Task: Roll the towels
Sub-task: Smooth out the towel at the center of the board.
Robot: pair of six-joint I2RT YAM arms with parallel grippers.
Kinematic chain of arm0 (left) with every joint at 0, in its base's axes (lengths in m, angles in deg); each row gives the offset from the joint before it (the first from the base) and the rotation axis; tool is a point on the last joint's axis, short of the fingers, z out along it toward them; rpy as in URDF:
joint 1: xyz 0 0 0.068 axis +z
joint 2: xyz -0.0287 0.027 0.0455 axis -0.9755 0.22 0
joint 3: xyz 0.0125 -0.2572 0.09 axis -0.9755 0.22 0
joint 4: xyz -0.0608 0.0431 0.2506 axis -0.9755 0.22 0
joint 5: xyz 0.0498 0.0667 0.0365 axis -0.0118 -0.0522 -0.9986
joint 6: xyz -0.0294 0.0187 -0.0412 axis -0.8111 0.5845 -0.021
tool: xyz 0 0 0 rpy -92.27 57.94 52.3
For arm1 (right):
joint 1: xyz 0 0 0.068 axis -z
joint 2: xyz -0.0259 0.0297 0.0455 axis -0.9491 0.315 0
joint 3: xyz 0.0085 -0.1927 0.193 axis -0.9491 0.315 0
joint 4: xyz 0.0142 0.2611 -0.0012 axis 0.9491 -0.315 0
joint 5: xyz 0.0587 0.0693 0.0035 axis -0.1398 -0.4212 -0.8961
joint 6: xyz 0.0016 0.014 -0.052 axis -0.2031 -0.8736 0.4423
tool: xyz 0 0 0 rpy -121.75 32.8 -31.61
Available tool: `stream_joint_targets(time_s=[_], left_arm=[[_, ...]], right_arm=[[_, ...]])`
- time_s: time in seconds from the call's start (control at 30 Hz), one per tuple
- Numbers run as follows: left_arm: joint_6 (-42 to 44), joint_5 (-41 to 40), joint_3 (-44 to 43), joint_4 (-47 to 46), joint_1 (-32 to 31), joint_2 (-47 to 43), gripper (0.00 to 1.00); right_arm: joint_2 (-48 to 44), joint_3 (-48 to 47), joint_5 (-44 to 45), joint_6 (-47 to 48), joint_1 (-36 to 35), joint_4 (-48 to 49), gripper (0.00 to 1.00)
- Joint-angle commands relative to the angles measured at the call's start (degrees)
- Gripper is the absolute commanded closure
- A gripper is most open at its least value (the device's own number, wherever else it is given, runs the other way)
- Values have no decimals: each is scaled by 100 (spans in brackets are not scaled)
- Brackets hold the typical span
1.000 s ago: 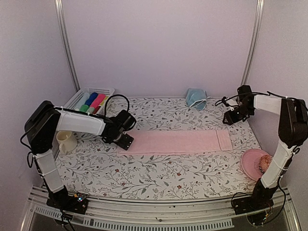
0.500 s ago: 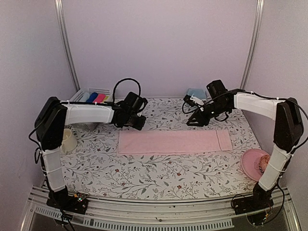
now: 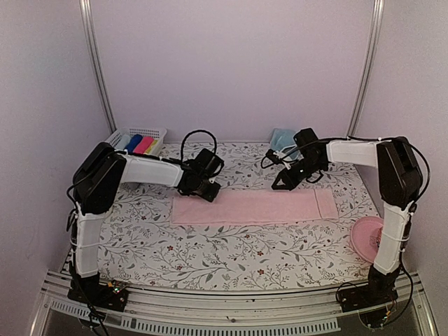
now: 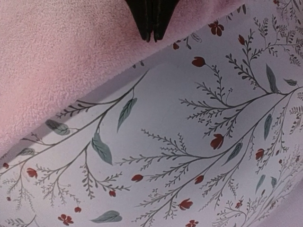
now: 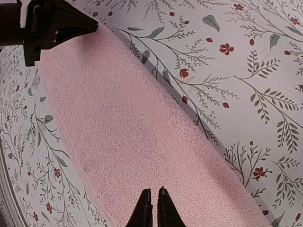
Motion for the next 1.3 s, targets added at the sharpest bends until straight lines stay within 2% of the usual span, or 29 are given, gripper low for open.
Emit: stream_joint_targets(time_s=[0.0, 0.2, 0.43, 0.5, 0.63, 0.97, 1.2, 1.27], left_arm=[[57, -437, 134, 25, -41, 162, 100], [69, -726, 172, 158, -21, 322, 100], [-1, -907, 427, 185, 108, 259, 100], [-30, -928, 565, 141, 166, 124, 90], [-33, -850, 995, -65, 286, -330, 75], [-58, -815, 1631, -176, 620, -652, 74], [-45, -978, 1730, -201, 755, -745, 74], [-67, -993, 1773, -203, 802, -843, 59]], right_arm=[[331, -52, 375, -332, 203, 237, 96], [719, -79, 755, -409, 332, 235, 96], [765, -54, 882, -486, 450, 237, 96], [731, -36, 875, -484, 494, 237, 96], [629, -8, 847, -491, 634, 246, 96], [594, 104, 1000, -559, 935, 237, 95], [684, 148, 1175, -617, 1106, 220, 95], [718, 149, 1241, -644, 1171, 211, 95]])
